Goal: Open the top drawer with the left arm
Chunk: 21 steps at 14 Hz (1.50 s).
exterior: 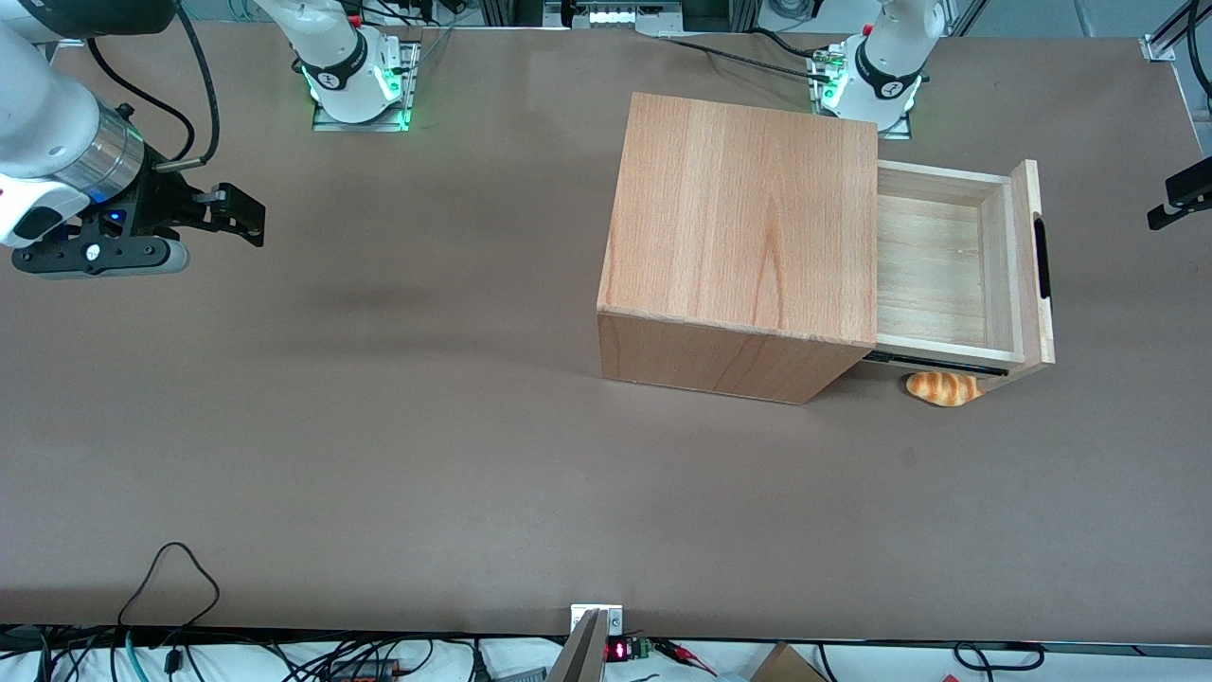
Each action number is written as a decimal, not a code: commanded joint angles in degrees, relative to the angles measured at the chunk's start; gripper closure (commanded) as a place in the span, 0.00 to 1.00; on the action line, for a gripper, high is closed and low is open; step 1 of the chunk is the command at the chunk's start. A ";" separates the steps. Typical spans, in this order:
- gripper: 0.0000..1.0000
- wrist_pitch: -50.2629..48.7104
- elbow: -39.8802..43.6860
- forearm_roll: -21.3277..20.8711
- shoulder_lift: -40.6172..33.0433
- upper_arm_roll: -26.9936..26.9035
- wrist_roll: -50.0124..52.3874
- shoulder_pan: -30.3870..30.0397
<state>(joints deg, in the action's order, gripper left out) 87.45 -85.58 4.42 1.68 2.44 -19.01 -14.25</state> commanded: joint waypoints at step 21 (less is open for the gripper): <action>0.00 -2.02 2.00 -3.28 -1.77 -5.70 12.60 13.46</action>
<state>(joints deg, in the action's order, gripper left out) 86.62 -84.67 2.67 -0.17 -5.94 -6.93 1.32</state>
